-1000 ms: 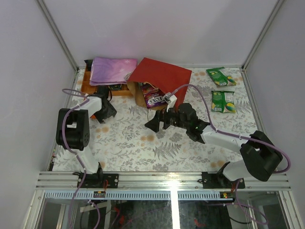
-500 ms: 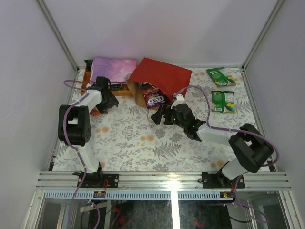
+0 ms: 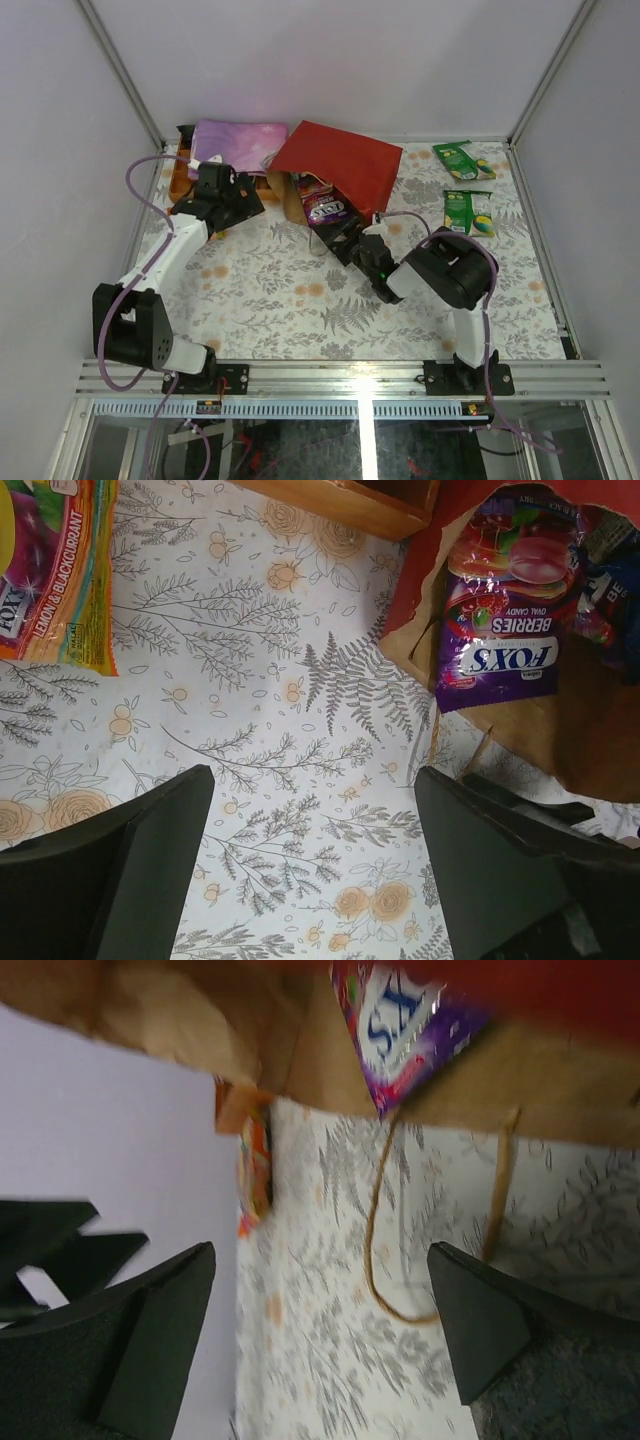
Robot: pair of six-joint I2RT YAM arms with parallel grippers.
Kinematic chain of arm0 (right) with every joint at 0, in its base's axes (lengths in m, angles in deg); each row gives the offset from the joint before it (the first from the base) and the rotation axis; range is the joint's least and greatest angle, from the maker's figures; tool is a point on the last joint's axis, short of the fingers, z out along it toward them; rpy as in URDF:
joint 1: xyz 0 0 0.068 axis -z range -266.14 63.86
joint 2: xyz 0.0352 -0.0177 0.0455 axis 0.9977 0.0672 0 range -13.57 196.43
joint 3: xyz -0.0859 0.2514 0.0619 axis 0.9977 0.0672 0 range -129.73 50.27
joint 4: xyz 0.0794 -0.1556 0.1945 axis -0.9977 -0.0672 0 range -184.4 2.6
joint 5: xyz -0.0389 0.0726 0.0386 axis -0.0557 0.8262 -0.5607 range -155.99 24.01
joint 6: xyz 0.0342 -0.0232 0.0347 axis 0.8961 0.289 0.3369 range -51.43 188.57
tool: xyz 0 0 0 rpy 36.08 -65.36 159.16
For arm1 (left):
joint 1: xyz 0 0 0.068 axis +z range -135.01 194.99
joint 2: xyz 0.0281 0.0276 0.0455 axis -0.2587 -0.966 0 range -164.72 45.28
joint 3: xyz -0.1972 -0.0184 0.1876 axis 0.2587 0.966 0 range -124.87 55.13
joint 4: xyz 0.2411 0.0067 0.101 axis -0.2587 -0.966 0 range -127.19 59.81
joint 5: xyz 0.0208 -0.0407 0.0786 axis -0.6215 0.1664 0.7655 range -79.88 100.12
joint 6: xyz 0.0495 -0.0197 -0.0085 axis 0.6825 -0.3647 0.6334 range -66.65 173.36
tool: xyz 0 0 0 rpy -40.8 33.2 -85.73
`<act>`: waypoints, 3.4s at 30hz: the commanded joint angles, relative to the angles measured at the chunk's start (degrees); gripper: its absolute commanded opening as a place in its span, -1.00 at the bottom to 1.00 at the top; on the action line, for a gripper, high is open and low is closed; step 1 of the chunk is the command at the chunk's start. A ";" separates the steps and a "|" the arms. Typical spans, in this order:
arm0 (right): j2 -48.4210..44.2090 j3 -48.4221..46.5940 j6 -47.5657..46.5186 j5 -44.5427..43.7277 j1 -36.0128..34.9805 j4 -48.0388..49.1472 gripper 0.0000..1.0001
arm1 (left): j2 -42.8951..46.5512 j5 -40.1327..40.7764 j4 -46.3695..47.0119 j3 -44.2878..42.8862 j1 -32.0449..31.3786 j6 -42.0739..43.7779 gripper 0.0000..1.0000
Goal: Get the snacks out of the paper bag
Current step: Adjust the paper bag at the center of the board.
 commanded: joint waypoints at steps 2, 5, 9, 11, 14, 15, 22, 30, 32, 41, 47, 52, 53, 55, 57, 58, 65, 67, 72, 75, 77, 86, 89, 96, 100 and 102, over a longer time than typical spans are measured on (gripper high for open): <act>3.45 -4.07 9.63 -12.50 0.46 10.28 0.90 | 1.86 5.87 3.22 2.51 -3.19 -0.71 0.65; 3.65 -3.18 9.49 -11.71 2.86 10.09 0.89 | 1.79 7.98 6.37 5.53 -5.33 -3.56 0.65; 1.75 -1.19 7.45 -8.67 8.38 8.92 0.88 | -0.35 13.96 12.06 6.41 -8.82 -4.46 0.66; 0.82 -1.25 6.09 -6.92 11.08 7.87 0.88 | -2.67 16.84 16.14 6.13 -10.88 -3.72 0.67; 0.38 -2.85 2.45 -4.43 14.84 6.47 0.88 | -7.68 19.52 21.56 4.09 -12.92 -2.25 0.69; 0.46 -3.47 1.78 -3.62 16.19 6.03 0.88 | -9.21 19.89 23.24 3.51 -13.41 -1.80 0.69; 0.25 -4.71 0.57 0.61 22.68 6.33 0.89 | -11.52 15.24 35.59 5.24 -15.37 2.41 0.73; 0.14 -3.41 -0.05 5.15 22.71 6.67 0.84 | 4.70 11.63 48.58 19.47 -16.92 4.54 0.99; 0.12 -2.40 0.26 5.24 21.97 6.95 0.82 | 5.53 14.58 45.98 17.93 -16.39 3.65 0.99; 3.77 -3.33 1.78 2.68 15.97 9.51 0.77 | -3.23 3.50 43.51 6.29 -10.50 0.52 0.99; 3.54 -4.11 0.69 0.52 13.84 7.97 0.77 | -17.02 -11.43 36.60 -7.34 -5.26 -5.15 1.00; 2.64 -2.65 0.64 -1.58 13.58 6.93 0.77 | -26.10 -13.96 29.46 -17.38 -5.69 -5.68 1.00; 2.45 -2.37 0.66 -2.06 13.56 6.78 0.77 | -26.99 -13.50 28.24 -18.38 -5.86 -5.62 0.99; 1.76 -1.80 0.59 -3.09 13.54 5.99 0.77 | -27.98 -12.16 26.78 -19.02 -6.23 -5.72 0.99; 1.25 -1.43 0.41 -3.98 13.42 5.31 0.78 | -28.03 -11.40 26.51 -18.65 -6.46 -6.16 1.00; 1.06 -1.24 0.46 -4.46 13.33 5.08 0.77 | -27.91 -11.30 26.39 -18.24 -6.58 -6.46 0.99; 3.12 -1.90 2.45 -7.42 12.91 4.92 0.80 | -27.40 -10.84 26.51 -17.25 -8.55 -6.91 0.76; 3.79 -2.33 2.93 -8.30 12.93 5.11 0.79 | -27.41 -10.32 26.52 -17.27 -8.77 -6.97 0.58; 4.33 -3.90 3.48 -10.33 12.74 4.59 0.70 | -27.88 -9.41 26.62 -17.35 -8.78 -8.00 0.27; 4.34 -5.02 3.62 -12.15 12.27 3.00 0.62 | -28.19 -9.39 26.68 -17.48 -8.80 -8.31 0.07; 4.29 -5.87 3.73 -13.04 11.87 0.74 0.57 | -28.32 -9.43 26.71 -17.50 -8.80 -8.32 -0.08; -1.65 -3.75 3.05 -17.19 9.97 -12.75 0.38 | -27.35 -7.63 25.87 -16.87 -8.80 -7.14 -0.83; -0.04 -4.11 4.48 -16.64 9.93 -12.42 0.30 | -27.50 -7.72 26.16 -16.88 -8.77 -7.43 -1.00; 1.28 -5.96 6.22 -15.46 9.53 -15.82 0.16 | -27.81 -7.31 24.51 -18.14 -8.76 -6.96 -1.00; 0.34 -5.06 5.91 -16.51 9.31 -17.15 0.15 | -27.89 -7.02 23.40 -19.06 -8.84 -6.10 -1.00; 0.68 -5.54 6.27 -15.93 9.28 -18.41 0.14 | -27.88 -6.89 23.27 -19.09 -8.89 -5.99 -1.00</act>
